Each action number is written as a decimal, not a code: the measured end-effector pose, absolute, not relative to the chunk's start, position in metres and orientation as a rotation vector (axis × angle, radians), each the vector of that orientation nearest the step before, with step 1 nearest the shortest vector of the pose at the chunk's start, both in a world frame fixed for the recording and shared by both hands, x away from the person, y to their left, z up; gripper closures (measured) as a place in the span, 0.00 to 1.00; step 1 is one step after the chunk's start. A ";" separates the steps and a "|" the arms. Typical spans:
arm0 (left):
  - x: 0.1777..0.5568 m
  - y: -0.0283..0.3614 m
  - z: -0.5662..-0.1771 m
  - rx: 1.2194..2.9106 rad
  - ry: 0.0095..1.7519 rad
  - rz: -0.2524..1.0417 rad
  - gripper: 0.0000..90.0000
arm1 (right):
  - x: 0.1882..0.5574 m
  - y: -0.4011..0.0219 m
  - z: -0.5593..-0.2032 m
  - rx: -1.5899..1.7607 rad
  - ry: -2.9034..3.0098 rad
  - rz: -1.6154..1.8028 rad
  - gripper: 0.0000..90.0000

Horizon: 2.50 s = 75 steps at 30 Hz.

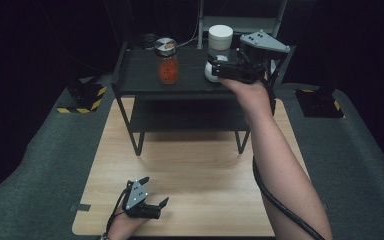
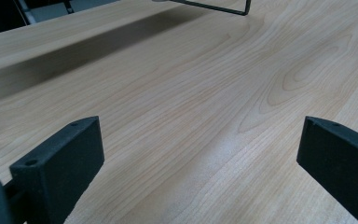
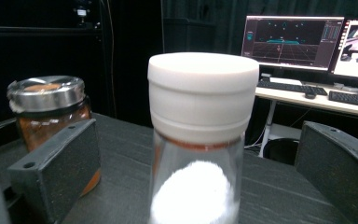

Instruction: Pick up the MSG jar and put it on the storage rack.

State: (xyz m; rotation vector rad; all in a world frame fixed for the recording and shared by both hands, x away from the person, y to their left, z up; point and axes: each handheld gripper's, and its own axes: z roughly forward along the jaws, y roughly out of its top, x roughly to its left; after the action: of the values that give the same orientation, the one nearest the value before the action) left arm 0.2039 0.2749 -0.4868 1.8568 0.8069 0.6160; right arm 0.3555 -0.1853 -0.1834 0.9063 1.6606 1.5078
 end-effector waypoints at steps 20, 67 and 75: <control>0.204 0.275 -0.487 1.854 0.805 0.618 0.01 | 0.322 -0.203 -0.217 0.844 1.674 1.534 0.00; 0.200 0.272 -0.488 1.867 0.774 0.643 0.01 | 0.254 -0.252 -0.372 0.801 1.826 1.412 0.00; 0.199 0.273 -0.489 1.857 0.770 0.647 0.01 | 0.244 -0.261 -0.417 0.857 1.891 1.341 0.00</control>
State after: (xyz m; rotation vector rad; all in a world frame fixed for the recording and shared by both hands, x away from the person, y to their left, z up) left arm 0.1989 0.2735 -0.4893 1.8575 0.7702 0.6466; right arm 0.2436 -0.2614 -0.4170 0.8569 1.8914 1.3414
